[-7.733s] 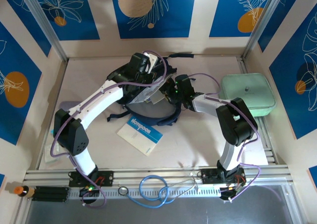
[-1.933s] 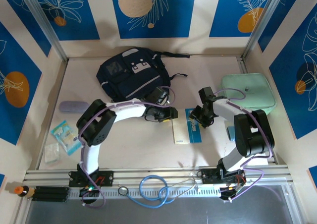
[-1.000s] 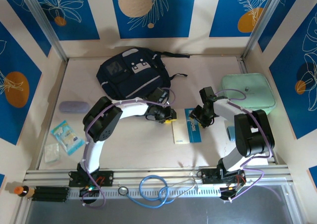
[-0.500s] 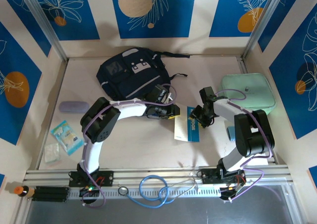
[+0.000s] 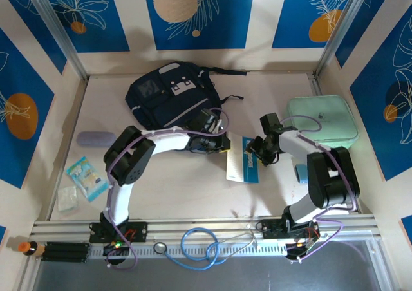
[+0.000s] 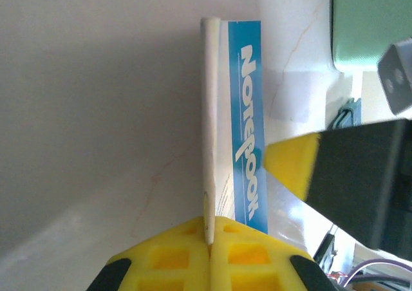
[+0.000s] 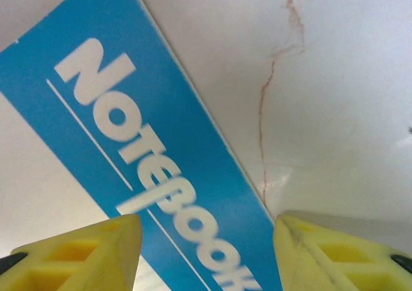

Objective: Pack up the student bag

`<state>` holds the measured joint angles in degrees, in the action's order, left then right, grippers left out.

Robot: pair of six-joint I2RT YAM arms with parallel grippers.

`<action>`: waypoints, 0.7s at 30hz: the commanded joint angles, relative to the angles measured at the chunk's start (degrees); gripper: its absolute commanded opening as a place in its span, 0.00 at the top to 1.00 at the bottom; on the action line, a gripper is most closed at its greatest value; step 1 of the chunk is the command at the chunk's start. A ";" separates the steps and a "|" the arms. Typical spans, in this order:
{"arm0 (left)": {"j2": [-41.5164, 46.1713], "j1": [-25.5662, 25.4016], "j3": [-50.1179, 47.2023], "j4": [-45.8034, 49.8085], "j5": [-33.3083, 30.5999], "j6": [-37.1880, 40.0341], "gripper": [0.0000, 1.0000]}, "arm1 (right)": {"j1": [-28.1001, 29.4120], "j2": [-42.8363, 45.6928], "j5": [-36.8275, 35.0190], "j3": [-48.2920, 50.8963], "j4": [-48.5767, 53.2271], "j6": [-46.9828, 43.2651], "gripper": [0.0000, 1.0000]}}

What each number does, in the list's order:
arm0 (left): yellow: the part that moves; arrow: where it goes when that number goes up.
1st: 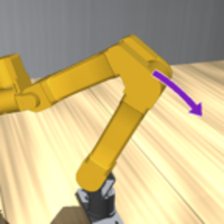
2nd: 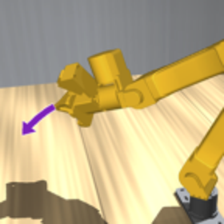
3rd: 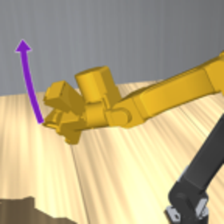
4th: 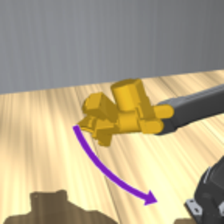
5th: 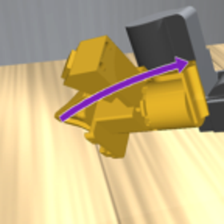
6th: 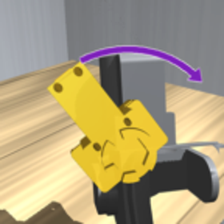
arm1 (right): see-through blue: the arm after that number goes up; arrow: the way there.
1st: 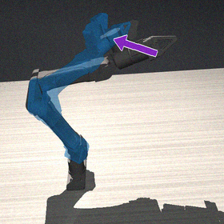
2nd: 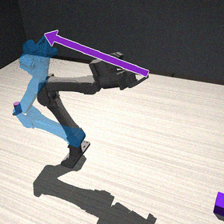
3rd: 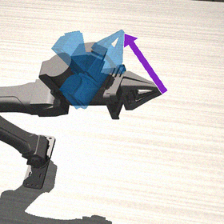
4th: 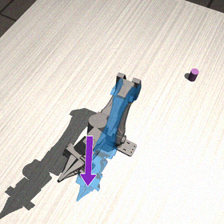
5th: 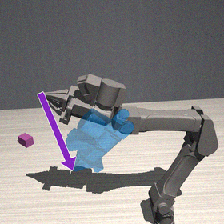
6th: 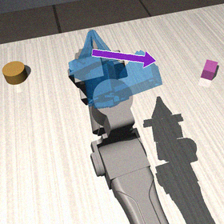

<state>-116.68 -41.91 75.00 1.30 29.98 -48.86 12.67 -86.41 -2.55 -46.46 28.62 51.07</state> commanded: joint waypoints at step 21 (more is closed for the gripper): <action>15.11 21.08 -7.67 -34.46 2.04 -24.00 1.00 | 3.56 9.35 18.53 8.40 -46.38 20.04 0.21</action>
<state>-104.73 -20.73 68.51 -27.75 32.73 -69.36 15.09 -75.26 12.23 -38.74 -7.92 65.12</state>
